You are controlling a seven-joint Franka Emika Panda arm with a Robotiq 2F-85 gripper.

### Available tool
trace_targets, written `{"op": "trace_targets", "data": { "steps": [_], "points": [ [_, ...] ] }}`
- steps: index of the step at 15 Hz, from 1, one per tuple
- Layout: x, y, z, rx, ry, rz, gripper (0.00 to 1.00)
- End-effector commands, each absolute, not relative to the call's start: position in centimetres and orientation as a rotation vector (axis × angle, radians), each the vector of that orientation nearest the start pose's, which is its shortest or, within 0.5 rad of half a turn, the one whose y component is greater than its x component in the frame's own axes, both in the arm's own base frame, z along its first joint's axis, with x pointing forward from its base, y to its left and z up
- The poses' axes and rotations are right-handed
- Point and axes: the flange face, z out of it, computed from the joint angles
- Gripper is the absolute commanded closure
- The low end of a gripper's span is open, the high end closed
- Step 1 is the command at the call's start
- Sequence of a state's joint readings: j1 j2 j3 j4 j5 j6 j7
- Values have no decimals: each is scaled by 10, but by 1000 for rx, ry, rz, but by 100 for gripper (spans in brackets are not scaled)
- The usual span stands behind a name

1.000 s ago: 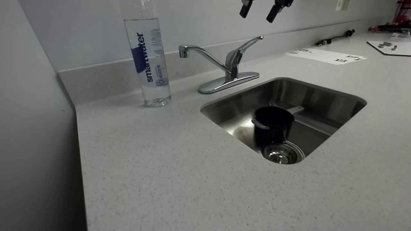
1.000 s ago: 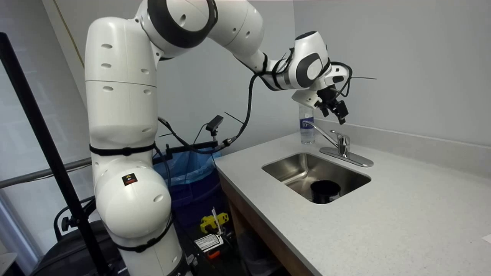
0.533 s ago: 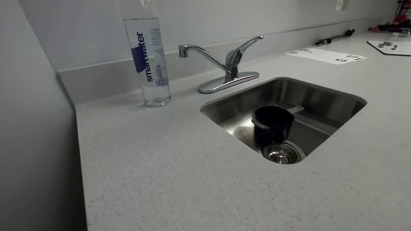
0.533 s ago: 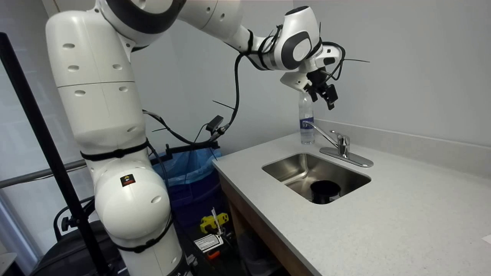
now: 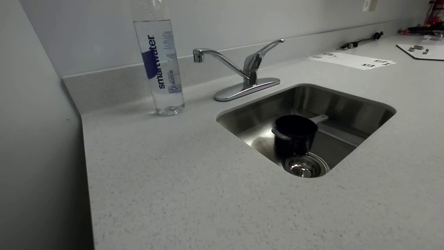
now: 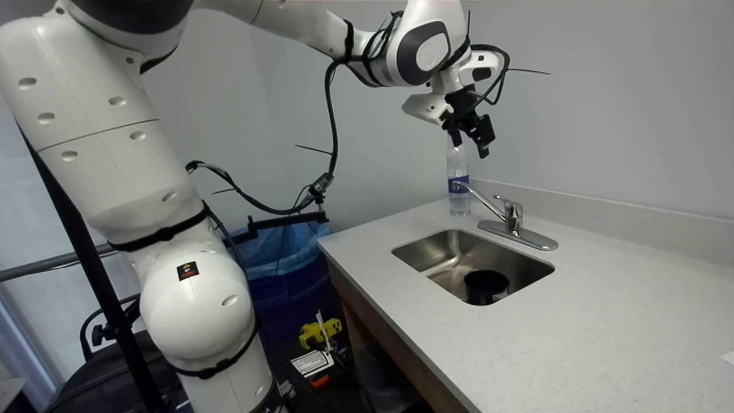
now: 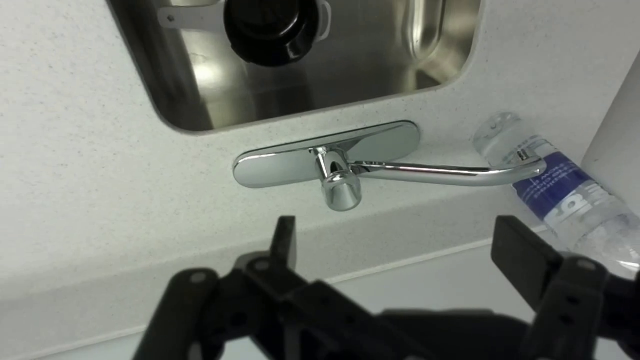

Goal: Push down the handle of the tap

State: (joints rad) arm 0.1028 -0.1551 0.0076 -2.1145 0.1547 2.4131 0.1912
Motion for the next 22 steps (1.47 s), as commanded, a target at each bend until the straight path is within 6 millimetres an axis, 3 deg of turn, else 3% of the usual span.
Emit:
{"op": "trace_targets", "data": {
  "steps": [1, 2, 3, 7, 22],
  "points": [
    [510, 44, 547, -2857, 211, -596, 0],
    [504, 41, 551, -2855, 201, -590, 0],
    [523, 50, 543, -2872, 231, -608, 0],
    [512, 45, 549, -2869, 222, -606, 0],
    [511, 45, 547, -2872, 222, -599, 0]
  ]
}}
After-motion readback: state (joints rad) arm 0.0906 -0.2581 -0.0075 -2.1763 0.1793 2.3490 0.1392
